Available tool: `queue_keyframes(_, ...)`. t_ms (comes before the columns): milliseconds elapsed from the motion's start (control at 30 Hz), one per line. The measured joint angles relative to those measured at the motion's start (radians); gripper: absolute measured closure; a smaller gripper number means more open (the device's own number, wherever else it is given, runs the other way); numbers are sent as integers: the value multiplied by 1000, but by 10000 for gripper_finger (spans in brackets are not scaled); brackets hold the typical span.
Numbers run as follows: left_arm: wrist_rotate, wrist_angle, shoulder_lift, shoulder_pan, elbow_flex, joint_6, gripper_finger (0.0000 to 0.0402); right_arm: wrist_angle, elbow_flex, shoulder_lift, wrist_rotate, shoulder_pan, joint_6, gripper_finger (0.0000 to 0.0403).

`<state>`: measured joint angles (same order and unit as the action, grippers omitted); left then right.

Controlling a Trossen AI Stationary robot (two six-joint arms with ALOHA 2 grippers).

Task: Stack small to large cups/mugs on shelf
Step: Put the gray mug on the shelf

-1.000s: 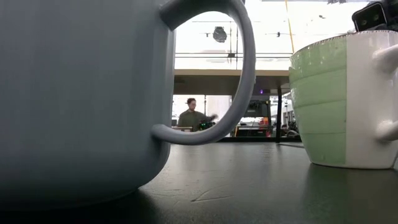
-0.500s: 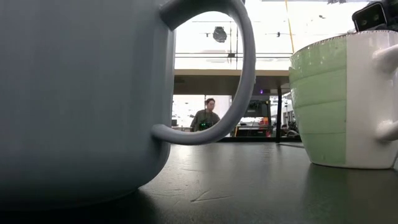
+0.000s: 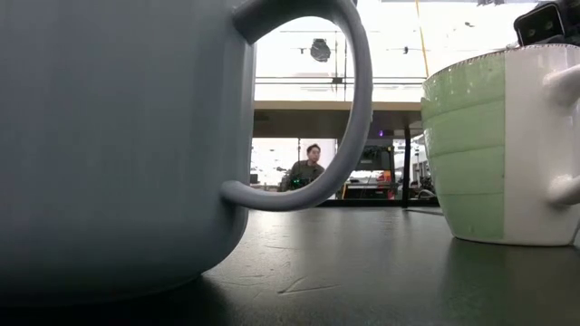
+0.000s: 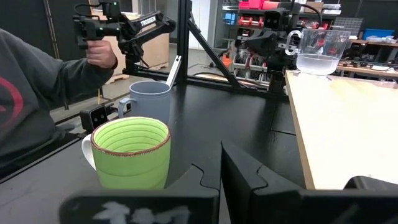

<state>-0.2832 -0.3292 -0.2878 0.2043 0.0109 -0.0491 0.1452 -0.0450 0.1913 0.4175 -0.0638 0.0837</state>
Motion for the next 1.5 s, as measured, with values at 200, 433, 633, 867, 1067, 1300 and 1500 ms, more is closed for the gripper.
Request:
queue_keyframes(200, 62, -49, -13, 67, 0, 0, 401, 0, 0, 0, 0, 0, 0, 403)
queue_keyframes(433, 125, -92, -137, 137, 61, -6, 401, 0, 0, 0, 0, 0, 3, 403)
queue_keyframes(633, 130, -91, -317, 175, 170, 44, 401, -7, 0, 0, 0, 0, 3, 403)
queue_keyframes(867, 179, -92, -521, 208, 303, 99, 401, -17, 0, 0, 0, 0, 3, 403)
queue_keyframes(1067, 180, -92, -648, 244, 382, 168, 401, -23, 0, 0, 0, 0, -9, 403)
queue_keyframes(1300, 214, -85, -661, 250, 389, 194, 401, -23, 0, 0, 1, 0, -11, 403)
queue_keyframes(1500, 213, -85, -660, 250, 389, 170, 401, -23, 0, 0, 1, 0, -11, 403)
